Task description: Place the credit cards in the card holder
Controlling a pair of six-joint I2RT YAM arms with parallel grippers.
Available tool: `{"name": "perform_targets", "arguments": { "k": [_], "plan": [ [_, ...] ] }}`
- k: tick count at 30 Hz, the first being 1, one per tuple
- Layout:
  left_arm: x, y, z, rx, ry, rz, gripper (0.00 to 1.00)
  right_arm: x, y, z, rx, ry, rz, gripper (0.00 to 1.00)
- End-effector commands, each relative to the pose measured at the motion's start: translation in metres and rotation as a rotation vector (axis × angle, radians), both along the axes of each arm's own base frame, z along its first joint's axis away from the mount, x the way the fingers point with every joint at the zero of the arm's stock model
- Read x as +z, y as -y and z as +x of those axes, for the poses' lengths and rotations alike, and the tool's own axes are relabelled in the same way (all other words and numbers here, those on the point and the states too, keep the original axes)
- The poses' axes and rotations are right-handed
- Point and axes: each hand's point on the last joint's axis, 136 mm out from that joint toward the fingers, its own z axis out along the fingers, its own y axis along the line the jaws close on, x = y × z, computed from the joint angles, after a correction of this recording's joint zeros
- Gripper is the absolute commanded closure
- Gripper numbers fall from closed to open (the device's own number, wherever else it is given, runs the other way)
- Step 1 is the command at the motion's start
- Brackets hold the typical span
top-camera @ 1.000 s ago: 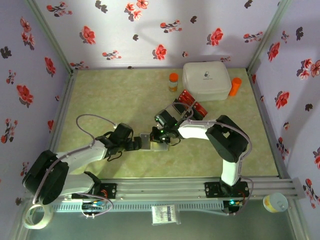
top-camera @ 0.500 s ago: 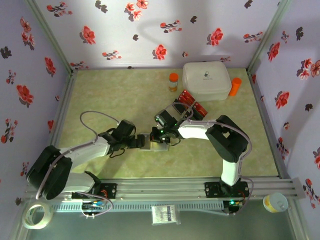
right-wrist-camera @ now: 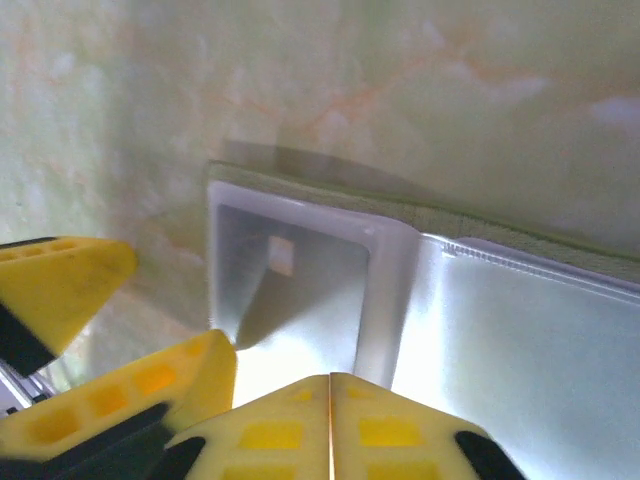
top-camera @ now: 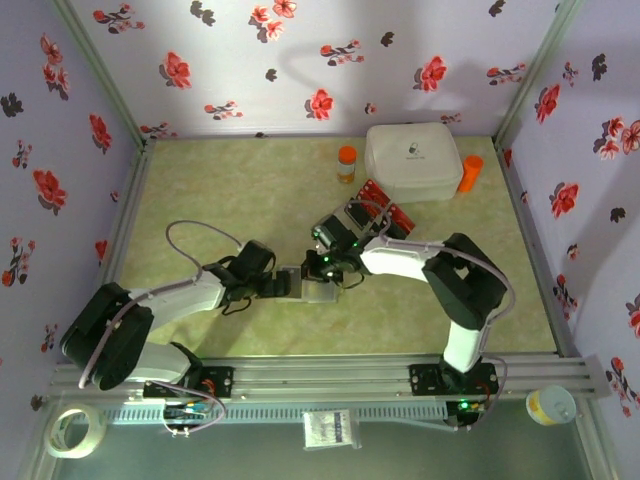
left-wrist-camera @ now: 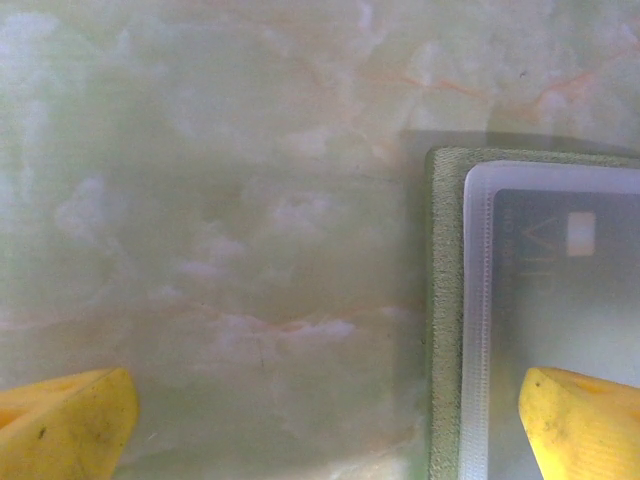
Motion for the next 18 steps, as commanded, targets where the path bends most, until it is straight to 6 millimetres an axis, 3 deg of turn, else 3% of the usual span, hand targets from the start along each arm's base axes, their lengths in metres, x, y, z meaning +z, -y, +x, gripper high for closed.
{"name": "perform_targets", "arguments": {
  "k": [1,5,12,18],
  "plan": [
    [-0.019,-0.008,-0.010,-0.009,-0.049,0.051,0.00,0.038,0.021,0.023,-0.012,0.104,-0.027,0.86],
    [-0.018,-0.009,-0.009,-0.008,-0.049,0.062,0.00,0.053,0.059,0.043,-0.049,0.169,-0.109,0.79],
    [-0.017,-0.010,-0.009,-0.013,-0.048,0.074,0.00,0.065,0.139,0.062,-0.044,0.294,-0.444,0.69],
    [-0.018,-0.011,-0.010,-0.010,-0.052,0.077,0.00,0.067,0.179,0.072,0.014,0.342,-0.685,0.68]
  ]
}}
